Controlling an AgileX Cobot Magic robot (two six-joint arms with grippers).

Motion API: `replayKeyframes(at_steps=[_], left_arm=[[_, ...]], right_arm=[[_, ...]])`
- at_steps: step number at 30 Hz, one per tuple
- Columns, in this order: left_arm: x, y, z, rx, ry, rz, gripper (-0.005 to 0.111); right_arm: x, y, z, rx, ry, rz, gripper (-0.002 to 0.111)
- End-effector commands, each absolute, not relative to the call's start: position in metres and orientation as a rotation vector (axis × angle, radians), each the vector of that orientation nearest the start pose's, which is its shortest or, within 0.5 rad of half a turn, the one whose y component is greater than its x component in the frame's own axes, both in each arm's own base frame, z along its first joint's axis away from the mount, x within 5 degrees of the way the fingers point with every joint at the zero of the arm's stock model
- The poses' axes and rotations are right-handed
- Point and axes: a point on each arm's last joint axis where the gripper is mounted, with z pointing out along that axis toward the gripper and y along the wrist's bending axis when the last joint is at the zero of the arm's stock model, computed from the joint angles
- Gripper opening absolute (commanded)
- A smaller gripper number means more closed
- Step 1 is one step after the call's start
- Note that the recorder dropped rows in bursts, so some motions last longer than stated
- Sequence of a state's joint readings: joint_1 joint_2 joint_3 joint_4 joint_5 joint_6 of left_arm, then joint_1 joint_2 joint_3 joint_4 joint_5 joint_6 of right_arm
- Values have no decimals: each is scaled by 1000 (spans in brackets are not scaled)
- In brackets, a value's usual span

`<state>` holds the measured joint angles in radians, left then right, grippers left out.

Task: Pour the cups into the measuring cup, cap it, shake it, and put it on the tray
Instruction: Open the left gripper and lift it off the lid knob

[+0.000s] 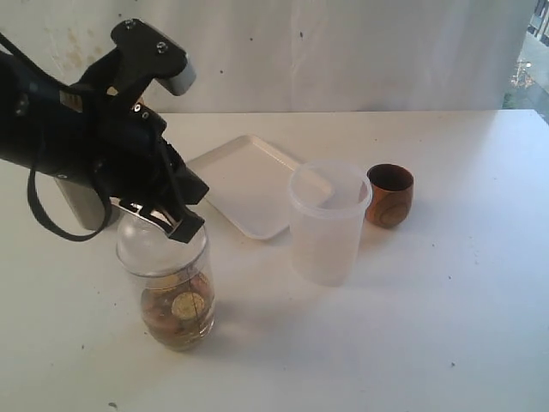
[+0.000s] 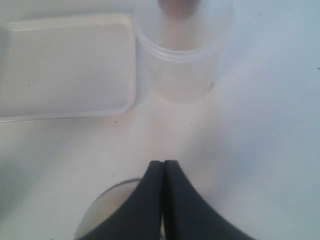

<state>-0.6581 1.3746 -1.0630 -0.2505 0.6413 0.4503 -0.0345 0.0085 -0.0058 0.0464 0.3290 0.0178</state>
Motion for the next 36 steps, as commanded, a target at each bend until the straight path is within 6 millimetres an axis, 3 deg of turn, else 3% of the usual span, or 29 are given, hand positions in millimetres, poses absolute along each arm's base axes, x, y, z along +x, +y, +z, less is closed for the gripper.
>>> replayKeyframes(at_steps=[1, 8, 13, 18, 36], left_arm=[[220, -193, 307, 1138, 2135, -415, 0], [220, -192, 312, 1146, 2094, -412, 0], [211, -180, 335, 1123, 1992, -339, 0], [215, -169, 329, 1102, 2070, -187, 0], [225, -176, 307, 1135, 2165, -168, 0]], right_arm=[[54, 0, 184, 76, 1805, 37, 0], [54, 0, 184, 76, 1805, 37, 0], [54, 0, 184, 76, 1805, 37, 0], [54, 0, 184, 76, 1805, 37, 0], [54, 0, 184, 76, 1805, 37, 0]])
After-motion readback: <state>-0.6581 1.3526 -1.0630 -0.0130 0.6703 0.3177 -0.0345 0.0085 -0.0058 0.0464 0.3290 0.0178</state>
